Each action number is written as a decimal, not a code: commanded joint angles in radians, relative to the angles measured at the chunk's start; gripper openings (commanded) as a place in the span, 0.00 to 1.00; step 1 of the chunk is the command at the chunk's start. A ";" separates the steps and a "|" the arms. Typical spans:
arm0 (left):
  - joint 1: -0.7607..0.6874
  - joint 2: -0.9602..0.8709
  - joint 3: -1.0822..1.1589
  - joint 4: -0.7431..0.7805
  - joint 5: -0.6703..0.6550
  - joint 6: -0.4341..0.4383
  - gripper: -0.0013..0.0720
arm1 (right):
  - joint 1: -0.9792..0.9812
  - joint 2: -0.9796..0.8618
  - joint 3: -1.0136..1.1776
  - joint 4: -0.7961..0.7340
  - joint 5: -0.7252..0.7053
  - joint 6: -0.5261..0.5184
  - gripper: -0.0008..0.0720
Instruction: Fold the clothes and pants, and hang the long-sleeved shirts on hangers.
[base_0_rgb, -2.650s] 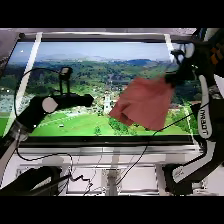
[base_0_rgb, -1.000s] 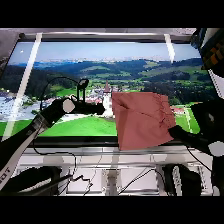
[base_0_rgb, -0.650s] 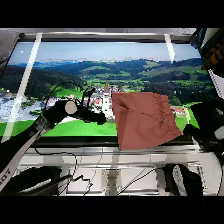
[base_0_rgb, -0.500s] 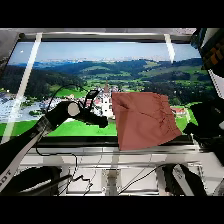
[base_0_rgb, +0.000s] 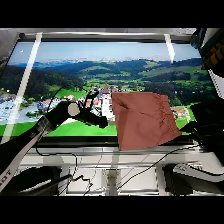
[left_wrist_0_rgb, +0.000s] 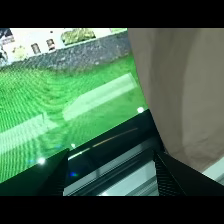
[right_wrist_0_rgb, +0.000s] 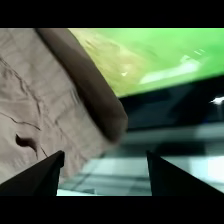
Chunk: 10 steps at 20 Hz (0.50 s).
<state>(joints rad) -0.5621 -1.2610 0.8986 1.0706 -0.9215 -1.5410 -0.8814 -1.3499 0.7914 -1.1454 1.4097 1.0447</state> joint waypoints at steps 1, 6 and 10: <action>0.001 0.000 0.000 0.001 -0.013 0.000 0.83 | -0.005 -0.088 0.006 0.053 -0.028 -0.080 0.76; 0.001 -0.024 0.000 -0.002 -0.103 0.000 0.83 | -0.005 -0.154 0.006 0.096 -0.047 -0.125 0.62; 0.001 -0.085 0.000 -0.031 -0.119 0.002 0.63 | 0.024 -0.167 0.006 0.169 -0.063 -0.175 0.24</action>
<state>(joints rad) -0.5613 -1.3125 0.8989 1.0664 -1.0168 -1.5410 -0.8768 -1.5017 0.7975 -1.0328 1.3590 0.9039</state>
